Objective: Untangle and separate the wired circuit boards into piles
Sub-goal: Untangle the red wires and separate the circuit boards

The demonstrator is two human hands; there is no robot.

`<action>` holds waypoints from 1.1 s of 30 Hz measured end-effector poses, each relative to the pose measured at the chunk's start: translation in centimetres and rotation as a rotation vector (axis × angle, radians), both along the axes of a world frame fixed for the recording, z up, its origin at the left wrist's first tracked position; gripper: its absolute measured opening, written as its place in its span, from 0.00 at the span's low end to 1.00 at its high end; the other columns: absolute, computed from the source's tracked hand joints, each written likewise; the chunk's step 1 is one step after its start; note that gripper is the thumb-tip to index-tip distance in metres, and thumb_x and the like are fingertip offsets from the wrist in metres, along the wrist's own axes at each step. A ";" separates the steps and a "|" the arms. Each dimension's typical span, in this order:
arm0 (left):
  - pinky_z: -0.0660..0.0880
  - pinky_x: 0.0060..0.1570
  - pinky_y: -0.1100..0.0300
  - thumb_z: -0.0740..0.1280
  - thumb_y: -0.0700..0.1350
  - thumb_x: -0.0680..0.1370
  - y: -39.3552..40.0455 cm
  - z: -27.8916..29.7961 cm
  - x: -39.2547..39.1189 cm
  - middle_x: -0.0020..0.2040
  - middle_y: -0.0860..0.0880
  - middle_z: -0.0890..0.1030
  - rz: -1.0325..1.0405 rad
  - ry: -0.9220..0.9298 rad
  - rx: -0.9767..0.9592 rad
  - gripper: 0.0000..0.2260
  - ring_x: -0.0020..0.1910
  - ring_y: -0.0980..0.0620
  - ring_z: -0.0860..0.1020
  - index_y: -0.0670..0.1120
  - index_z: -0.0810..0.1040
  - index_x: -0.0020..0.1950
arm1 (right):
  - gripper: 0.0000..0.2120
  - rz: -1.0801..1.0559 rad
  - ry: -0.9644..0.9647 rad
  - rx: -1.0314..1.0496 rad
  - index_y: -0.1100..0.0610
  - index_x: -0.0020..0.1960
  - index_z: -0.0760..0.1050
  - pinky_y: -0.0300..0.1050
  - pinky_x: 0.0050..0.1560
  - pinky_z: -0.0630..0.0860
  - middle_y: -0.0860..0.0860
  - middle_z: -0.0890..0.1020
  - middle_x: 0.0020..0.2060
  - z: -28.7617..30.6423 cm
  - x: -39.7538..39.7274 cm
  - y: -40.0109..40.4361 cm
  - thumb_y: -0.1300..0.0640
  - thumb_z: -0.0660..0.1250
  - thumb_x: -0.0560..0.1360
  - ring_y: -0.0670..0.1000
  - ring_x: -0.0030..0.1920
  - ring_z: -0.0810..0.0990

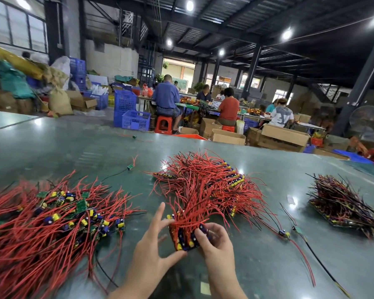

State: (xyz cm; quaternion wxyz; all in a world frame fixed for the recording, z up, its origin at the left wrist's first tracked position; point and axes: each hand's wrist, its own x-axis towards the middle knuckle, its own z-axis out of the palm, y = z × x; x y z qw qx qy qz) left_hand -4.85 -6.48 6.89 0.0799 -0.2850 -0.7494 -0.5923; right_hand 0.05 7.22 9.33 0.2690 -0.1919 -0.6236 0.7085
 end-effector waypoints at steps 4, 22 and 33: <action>0.62 0.68 0.64 0.68 0.42 0.70 -0.5 0.5 -0.3 0.66 0.60 0.72 -0.002 -0.052 0.127 0.34 0.66 0.63 0.69 0.57 0.58 0.72 | 0.15 -0.017 -0.016 -0.004 0.57 0.52 0.71 0.49 0.46 0.74 0.59 0.83 0.39 0.7 0.4 2.0 0.71 0.69 0.71 0.55 0.39 0.80; 0.78 0.53 0.45 0.76 0.36 0.62 -2.0 2.6 -0.9 0.56 0.34 0.80 -0.716 -1.056 0.438 0.23 0.50 0.38 0.81 0.37 0.80 0.57 | 0.14 0.368 -0.163 -0.320 0.62 0.52 0.78 0.49 0.41 0.78 0.59 0.84 0.39 1.7 0.6 3.6 0.66 0.67 0.66 0.55 0.34 0.82; 0.80 0.41 0.55 0.72 0.26 0.64 -1.8 1.6 -0.7 0.52 0.34 0.82 -0.602 -0.999 0.297 0.18 0.49 0.40 0.82 0.31 0.79 0.53 | 0.11 0.413 -0.168 -0.105 0.62 0.52 0.79 0.43 0.36 0.79 0.60 0.85 0.44 2.7 1.7 3.3 0.68 0.68 0.71 0.55 0.39 0.84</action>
